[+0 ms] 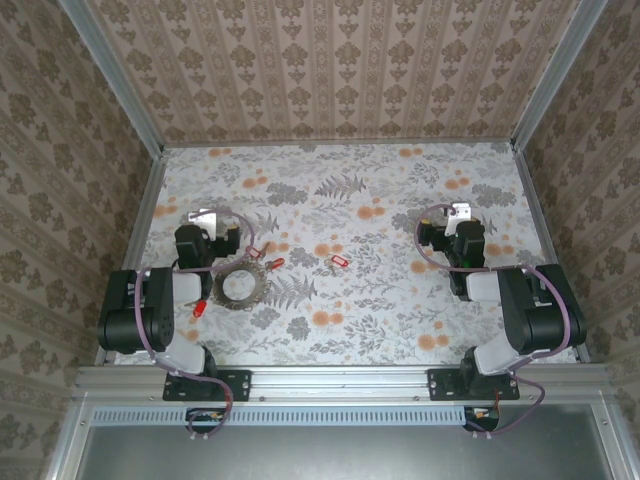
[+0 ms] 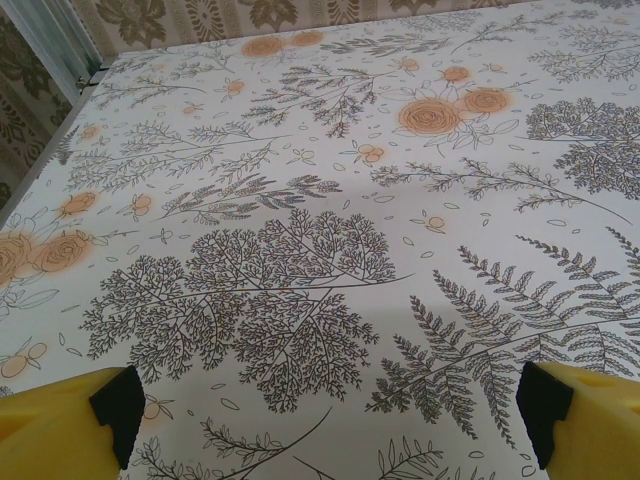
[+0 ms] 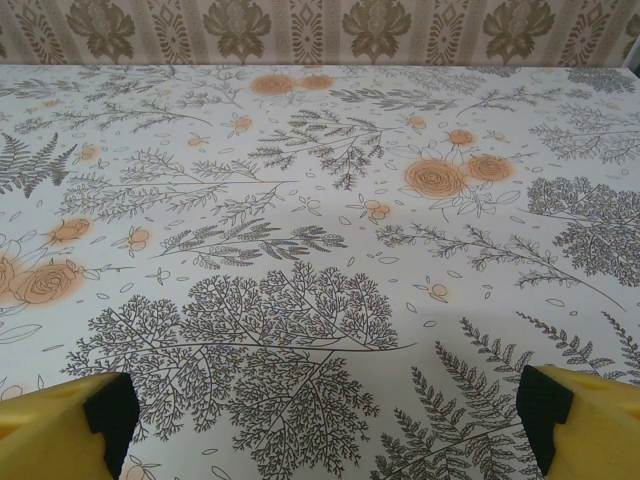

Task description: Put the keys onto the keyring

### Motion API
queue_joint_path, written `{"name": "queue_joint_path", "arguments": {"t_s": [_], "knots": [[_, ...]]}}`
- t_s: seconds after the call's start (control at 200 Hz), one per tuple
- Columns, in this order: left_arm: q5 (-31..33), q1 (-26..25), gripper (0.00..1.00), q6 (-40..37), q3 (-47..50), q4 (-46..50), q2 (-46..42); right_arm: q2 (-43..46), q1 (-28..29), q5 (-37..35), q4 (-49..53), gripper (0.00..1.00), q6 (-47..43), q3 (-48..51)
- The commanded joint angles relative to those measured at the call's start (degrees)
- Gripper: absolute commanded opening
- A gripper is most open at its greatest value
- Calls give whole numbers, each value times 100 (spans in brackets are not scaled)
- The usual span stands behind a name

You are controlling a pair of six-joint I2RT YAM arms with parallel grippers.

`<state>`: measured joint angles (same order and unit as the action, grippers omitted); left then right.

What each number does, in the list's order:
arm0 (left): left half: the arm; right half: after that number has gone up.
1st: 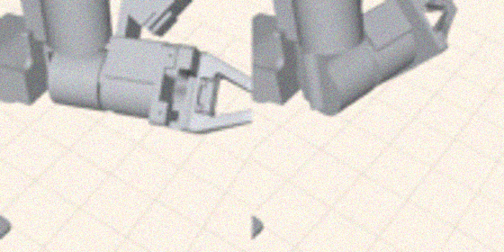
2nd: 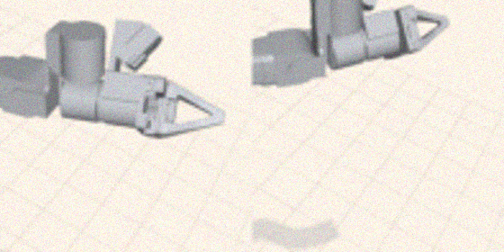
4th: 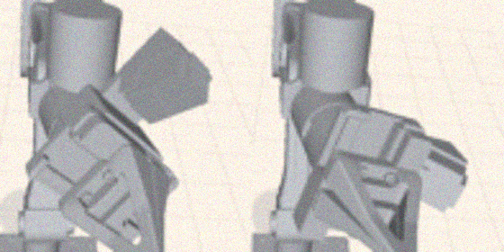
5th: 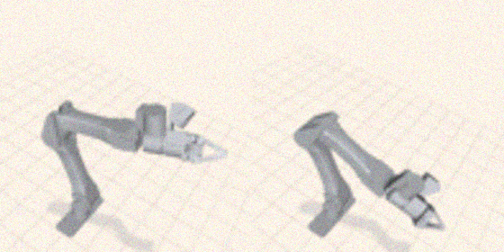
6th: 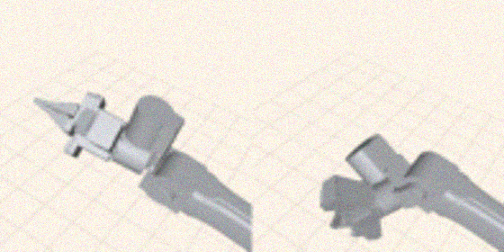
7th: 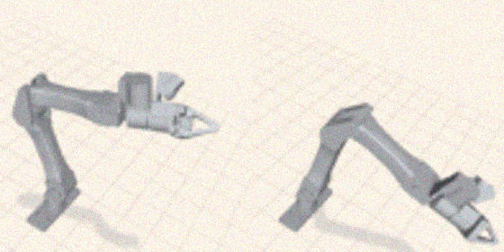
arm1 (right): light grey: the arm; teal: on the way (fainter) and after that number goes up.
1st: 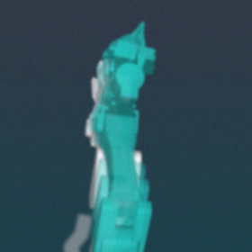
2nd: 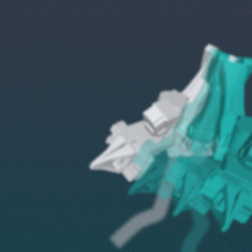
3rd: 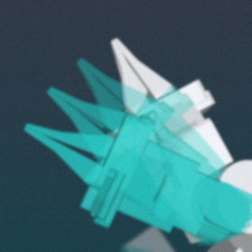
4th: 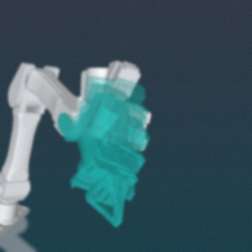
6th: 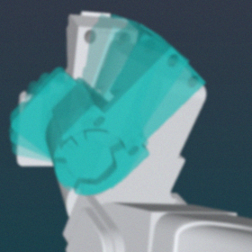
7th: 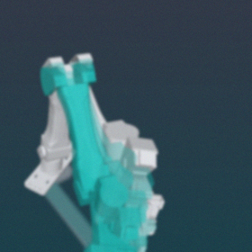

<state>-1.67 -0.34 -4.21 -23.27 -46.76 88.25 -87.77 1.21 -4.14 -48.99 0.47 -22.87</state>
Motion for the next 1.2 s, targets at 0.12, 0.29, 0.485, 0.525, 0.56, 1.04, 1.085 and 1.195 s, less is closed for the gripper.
{"name": "queue_joint_path", "arguments": {"t_s": [0.12,0.29,0.485,0.525,0.56,1.04,1.085,1.195], "knots": [[61,-10,100,122,-20,-167,-35,20,-27,99,30,100,111,-60],[280,-8,100,219,46,-270,-52,53,-20,-88,-13,100,165,-27],[975,-115,100,435,-272,1838,-1793,2005,-6,-390,1500,100,274,47],[958,-123,100,562,-424,2564,-2394,2573,-7,-345,2165,100,278,-63],[980,-124,100,747,-570,3213,-2860,3010,-7,-406,2705,100,354,-192],[-883,-71,100,3108,-2171,8977,-3141,3425,1001,1393,5256,100,59,-1349],[-1102,-182,100,3237,-2026,8871,-2893,3273,1254,1763,5259,100,-311,-1382],[-1317,-775,100,3456,-1892,8364,-2160,2814,1740,2819,5704,100,-1413,-1512]]}}
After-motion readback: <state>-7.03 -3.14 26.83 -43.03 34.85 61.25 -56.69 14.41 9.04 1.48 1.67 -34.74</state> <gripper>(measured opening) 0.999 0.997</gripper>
